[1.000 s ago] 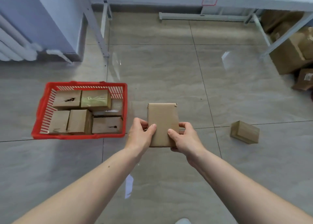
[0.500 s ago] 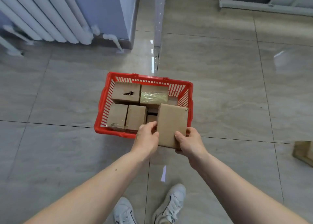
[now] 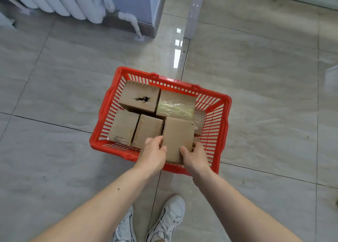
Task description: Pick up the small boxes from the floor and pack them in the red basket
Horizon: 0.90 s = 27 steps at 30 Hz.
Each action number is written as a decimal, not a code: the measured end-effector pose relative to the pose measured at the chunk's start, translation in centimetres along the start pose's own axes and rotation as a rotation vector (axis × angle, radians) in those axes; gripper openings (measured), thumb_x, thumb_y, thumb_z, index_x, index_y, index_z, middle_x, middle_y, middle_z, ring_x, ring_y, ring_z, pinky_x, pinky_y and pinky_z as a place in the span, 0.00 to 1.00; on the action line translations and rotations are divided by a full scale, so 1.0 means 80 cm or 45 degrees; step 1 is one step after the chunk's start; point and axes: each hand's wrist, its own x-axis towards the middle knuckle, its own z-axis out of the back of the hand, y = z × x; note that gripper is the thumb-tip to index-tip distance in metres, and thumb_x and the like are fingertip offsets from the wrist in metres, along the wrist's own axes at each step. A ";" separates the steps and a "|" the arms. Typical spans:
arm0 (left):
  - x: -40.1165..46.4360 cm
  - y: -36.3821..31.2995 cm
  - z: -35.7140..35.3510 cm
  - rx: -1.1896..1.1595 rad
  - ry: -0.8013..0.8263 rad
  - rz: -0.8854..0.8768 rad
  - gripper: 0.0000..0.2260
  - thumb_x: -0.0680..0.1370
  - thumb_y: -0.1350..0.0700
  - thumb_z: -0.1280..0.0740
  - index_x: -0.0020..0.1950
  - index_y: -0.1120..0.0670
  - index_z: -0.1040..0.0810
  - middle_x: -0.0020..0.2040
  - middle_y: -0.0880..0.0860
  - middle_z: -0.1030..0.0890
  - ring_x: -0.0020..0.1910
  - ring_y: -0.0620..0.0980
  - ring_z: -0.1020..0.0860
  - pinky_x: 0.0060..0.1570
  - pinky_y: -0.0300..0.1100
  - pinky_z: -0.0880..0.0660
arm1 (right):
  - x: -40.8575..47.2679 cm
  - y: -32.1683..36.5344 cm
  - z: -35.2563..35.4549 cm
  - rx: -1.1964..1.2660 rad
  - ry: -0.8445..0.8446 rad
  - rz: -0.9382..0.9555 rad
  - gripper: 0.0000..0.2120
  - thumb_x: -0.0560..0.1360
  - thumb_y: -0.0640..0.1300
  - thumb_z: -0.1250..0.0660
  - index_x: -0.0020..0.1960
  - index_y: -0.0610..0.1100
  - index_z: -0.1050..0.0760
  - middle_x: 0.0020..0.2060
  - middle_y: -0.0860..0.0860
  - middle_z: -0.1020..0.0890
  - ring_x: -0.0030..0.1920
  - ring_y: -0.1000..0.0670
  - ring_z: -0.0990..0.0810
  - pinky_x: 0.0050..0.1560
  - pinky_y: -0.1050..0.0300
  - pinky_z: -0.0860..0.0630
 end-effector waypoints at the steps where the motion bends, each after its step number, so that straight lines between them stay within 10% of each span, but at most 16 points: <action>1: 0.011 0.004 -0.004 0.015 0.005 0.013 0.20 0.80 0.56 0.40 0.73 0.54 0.30 0.67 0.55 0.30 0.64 0.54 0.26 0.68 0.49 0.32 | 0.012 -0.002 -0.006 -0.019 -0.010 0.000 0.17 0.79 0.44 0.37 0.66 0.41 0.32 0.58 0.44 0.21 0.56 0.45 0.21 0.60 0.45 0.23; 27: 0.039 -0.013 0.003 0.138 0.153 0.086 0.25 0.82 0.50 0.42 0.78 0.53 0.40 0.74 0.53 0.36 0.71 0.53 0.32 0.71 0.49 0.35 | 0.049 -0.004 -0.016 0.001 -0.066 -0.184 0.28 0.79 0.48 0.36 0.76 0.43 0.40 0.71 0.43 0.28 0.67 0.42 0.26 0.65 0.45 0.26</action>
